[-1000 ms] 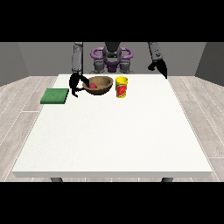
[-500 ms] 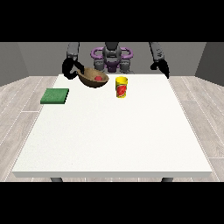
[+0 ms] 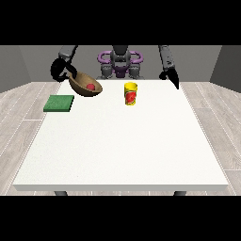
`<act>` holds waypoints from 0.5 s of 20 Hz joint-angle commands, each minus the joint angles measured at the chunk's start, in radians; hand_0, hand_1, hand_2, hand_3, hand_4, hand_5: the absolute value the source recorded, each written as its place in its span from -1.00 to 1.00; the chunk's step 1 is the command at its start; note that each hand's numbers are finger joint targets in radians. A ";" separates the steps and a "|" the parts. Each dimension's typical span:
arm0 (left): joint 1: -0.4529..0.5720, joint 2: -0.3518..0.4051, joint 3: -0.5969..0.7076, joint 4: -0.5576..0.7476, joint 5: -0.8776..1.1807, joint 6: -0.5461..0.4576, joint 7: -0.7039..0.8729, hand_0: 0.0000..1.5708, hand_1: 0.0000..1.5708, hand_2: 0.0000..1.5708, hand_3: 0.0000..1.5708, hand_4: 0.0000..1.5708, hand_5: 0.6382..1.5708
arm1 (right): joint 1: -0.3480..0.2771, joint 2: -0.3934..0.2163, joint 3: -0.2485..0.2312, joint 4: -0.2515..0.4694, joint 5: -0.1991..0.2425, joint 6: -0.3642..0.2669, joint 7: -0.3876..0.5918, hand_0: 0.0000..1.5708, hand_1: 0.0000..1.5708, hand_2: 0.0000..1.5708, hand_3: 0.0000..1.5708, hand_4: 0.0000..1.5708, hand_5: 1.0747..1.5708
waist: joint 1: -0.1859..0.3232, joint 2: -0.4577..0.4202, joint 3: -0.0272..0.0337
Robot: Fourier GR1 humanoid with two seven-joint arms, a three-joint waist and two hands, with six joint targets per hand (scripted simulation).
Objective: Pick the cup and pour the ball into the bowl, then pick the bowl and place it on the pad
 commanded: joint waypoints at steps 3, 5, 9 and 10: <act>-0.027 -0.047 -0.013 -0.010 -0.020 0.034 -0.074 -1.00 -1.00 -1.00 -1.00 0.26 0.66 | 0.013 -0.133 -0.068 0.058 -0.002 0.083 -0.137 1.00 1.00 1.00 -0.39 0.22 0.94 | 0.037 0.109 0.0007; -0.025 -0.029 -0.027 -0.078 -0.025 0.020 -0.109 -1.00 -1.00 -1.00 -1.00 0.26 0.70 | 0.032 -0.212 -0.149 0.136 -0.031 0.100 -0.285 1.00 1.00 1.00 -1.00 0.28 0.98 | 0.085 0.212 0.0021; -0.012 -0.051 -0.046 -0.154 -0.038 0.045 -0.120 -1.00 -1.00 -1.00 -1.00 0.31 0.70 | 0.017 -0.347 -0.258 0.271 -0.100 0.219 -0.390 1.00 1.00 1.00 -1.00 0.33 0.99 | 0.103 0.297 0.0027; -0.077 -0.021 -0.033 -0.178 -0.040 0.043 -0.105 -1.00 -1.00 -1.00 -1.00 0.31 0.71 | -0.016 -0.334 -0.258 0.292 -0.079 0.168 -0.432 1.00 1.00 1.00 -1.00 0.37 1.00 | 0.116 0.341 0.0026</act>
